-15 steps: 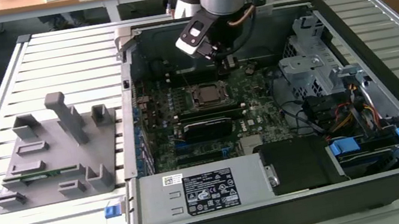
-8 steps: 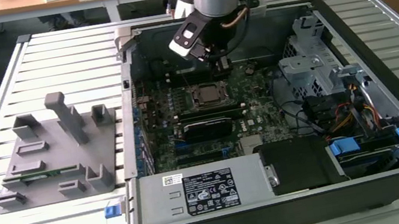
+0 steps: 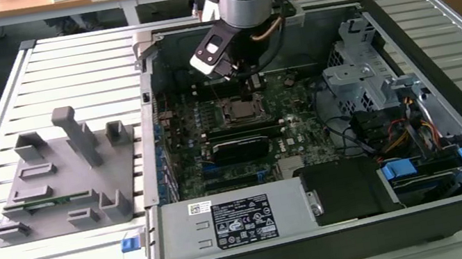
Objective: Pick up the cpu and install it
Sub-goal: 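Close the cpu cover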
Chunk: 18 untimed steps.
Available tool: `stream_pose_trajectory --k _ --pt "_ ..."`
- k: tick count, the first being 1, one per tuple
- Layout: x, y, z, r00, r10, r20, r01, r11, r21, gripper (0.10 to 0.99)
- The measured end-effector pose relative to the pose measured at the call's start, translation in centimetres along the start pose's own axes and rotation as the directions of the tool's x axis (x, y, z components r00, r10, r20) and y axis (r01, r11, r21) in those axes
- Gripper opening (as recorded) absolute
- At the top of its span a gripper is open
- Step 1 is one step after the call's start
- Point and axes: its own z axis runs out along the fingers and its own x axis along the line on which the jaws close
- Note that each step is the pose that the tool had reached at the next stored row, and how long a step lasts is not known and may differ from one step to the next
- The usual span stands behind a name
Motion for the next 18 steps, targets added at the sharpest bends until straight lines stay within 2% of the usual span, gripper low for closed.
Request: stream_pose_trajectory --k 8,18 --pt "0.07 -2.13 0.37 1.0000 0.000 0.0001 0.000 1.0000 0.000 0.106" --pt "0.08 -2.29 0.50 1.0000 0.000 0.0001 0.000 1.0000 0.000 0.106"
